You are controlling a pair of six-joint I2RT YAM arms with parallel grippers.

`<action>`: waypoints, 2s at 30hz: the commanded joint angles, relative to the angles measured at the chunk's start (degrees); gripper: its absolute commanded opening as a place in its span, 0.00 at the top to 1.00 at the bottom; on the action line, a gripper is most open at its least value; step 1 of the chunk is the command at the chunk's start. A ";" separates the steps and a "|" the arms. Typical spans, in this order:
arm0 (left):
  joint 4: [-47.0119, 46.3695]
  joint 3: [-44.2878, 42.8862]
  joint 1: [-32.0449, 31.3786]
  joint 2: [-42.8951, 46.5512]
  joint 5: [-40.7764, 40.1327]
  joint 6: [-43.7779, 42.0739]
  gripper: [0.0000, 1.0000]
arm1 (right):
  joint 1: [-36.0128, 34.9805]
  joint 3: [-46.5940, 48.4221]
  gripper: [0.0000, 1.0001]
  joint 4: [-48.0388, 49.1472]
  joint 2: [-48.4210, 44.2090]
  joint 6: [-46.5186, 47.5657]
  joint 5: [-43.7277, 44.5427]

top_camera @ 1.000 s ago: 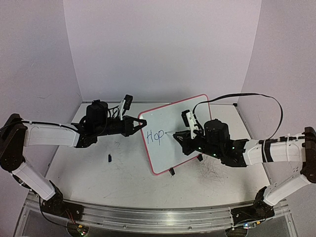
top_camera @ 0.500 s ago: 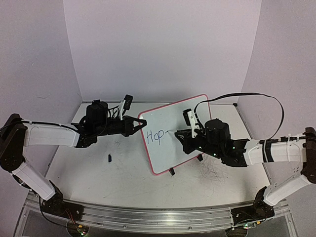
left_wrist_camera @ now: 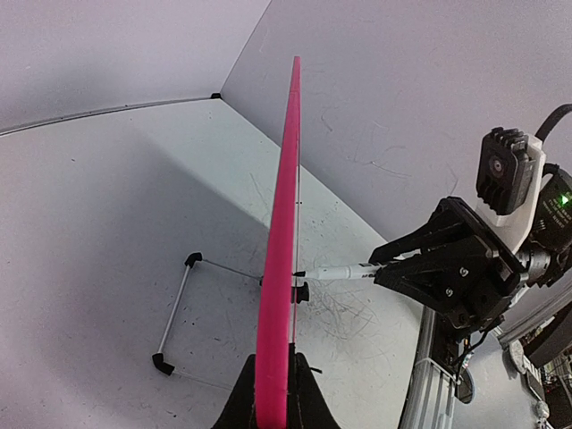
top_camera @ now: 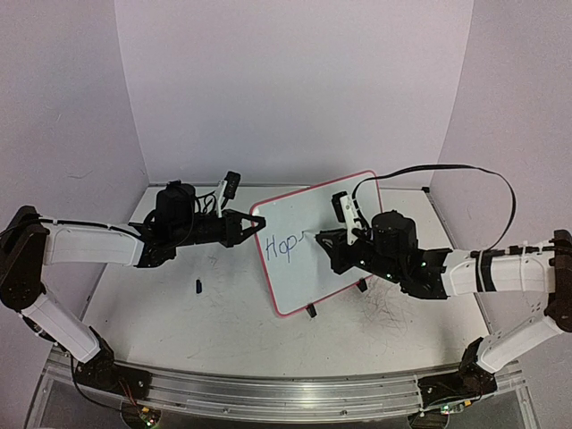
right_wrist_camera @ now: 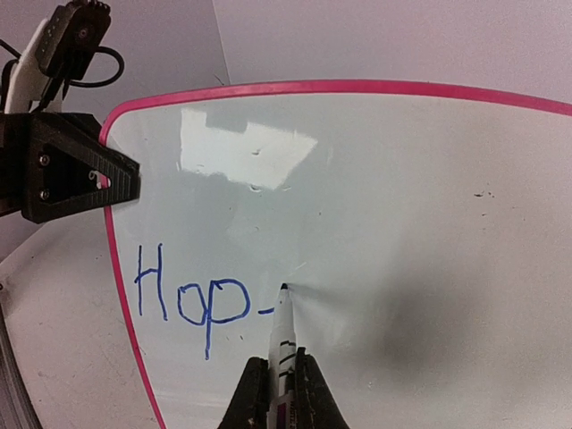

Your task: Write a sentence on the whiteboard

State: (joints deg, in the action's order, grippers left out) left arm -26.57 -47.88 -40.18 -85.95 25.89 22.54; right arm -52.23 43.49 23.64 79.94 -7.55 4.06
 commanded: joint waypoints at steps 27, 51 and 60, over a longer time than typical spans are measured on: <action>0.73 0.04 0.64 1.61 -3.85 -6.02 1.00 | -0.07 -1.19 1.00 0.08 1.34 -0.89 -3.15; 0.82 0.32 0.63 1.92 -4.05 -6.02 1.00 | -0.11 -3.19 1.00 -1.74 0.05 -0.65 -0.95; 0.90 0.49 0.63 2.09 -4.18 -6.02 1.00 | 0.05 -3.04 1.00 -2.20 -1.63 -0.44 1.54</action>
State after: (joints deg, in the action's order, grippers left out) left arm -26.41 -47.88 -40.18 -85.91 25.76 22.55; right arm -52.45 41.10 22.59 79.93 -7.81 1.65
